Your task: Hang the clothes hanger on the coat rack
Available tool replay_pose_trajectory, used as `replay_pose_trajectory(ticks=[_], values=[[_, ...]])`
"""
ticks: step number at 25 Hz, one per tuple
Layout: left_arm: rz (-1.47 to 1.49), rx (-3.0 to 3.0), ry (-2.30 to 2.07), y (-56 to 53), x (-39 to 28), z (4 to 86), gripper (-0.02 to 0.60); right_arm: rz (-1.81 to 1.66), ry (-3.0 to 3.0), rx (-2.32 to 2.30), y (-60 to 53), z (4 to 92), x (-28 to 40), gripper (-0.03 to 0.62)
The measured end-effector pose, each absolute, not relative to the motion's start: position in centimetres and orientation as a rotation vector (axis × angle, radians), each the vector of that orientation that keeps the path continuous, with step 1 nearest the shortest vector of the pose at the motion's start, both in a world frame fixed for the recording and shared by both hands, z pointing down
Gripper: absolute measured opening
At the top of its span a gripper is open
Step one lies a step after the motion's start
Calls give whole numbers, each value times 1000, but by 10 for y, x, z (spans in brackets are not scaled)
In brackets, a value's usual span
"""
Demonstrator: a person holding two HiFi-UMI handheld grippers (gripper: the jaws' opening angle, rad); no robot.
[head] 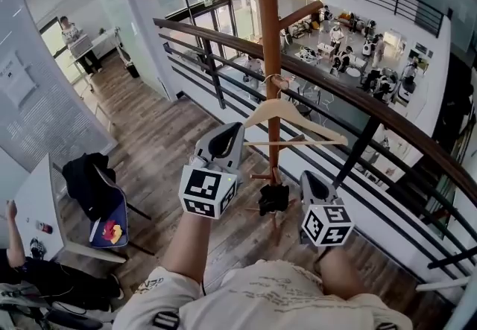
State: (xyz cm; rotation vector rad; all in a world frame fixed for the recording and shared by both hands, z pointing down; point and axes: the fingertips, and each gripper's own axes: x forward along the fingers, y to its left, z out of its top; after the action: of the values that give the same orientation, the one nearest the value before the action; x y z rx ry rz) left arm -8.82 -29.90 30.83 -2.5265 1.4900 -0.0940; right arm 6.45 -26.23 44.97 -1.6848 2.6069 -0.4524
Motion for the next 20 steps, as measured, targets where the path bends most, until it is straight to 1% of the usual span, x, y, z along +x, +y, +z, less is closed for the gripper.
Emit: replay_pose_trajectory(ticks=[7, 14, 20], values=[[-137, -2586, 1561, -288, -83, 355, 5, -449, 2630, -1663, -259, 451, 58, -2], [-189, -2676, 1582, -284, -64, 400, 5, -419, 2589, -1680, -258, 449, 63, -2], [-145, -2705, 1602, -275, -52, 419, 5, -406, 2567, -1709, -259, 453, 70, -2]])
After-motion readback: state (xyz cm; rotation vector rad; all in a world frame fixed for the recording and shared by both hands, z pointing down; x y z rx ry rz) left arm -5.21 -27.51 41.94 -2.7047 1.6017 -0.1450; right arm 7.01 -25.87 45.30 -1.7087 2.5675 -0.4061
